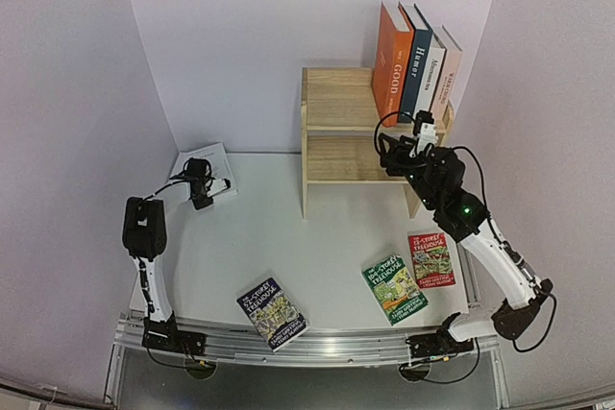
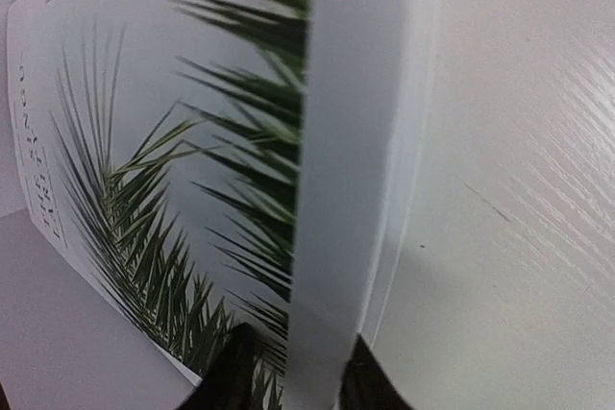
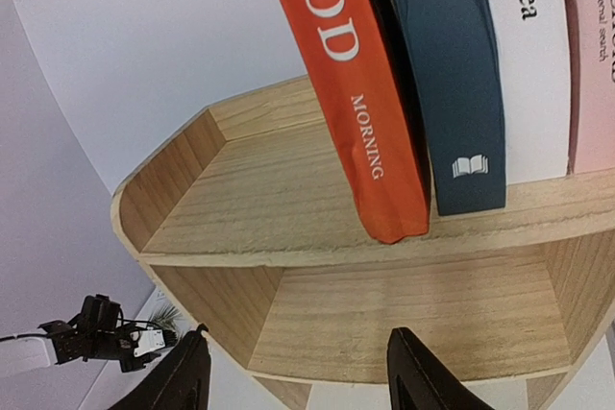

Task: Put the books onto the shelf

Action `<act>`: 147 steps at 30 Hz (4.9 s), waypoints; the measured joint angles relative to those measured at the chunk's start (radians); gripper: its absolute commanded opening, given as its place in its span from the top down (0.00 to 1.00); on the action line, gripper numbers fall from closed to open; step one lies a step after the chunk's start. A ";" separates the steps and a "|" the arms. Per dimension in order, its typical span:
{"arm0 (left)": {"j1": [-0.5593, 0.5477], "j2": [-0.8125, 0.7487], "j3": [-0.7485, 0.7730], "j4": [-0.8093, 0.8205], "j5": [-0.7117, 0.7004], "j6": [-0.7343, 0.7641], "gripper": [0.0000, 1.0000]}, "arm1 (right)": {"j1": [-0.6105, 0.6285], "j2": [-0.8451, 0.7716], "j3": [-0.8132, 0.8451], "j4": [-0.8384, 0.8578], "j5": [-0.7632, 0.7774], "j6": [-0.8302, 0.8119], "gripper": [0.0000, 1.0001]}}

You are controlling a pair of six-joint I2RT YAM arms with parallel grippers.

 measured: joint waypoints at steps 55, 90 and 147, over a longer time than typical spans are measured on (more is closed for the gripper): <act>-0.009 -1.401 -0.859 -0.656 0.363 0.348 1.00 | 0.394 1.435 0.712 0.372 -0.767 1.377 0.26; 0.015 -0.998 0.010 -0.894 0.821 -0.099 0.00 | 0.419 0.483 0.084 0.122 -0.739 -0.098 1.00; -0.152 -0.964 0.076 -0.906 0.998 -0.171 0.80 | 0.431 0.501 0.276 -0.085 -0.635 -0.711 0.91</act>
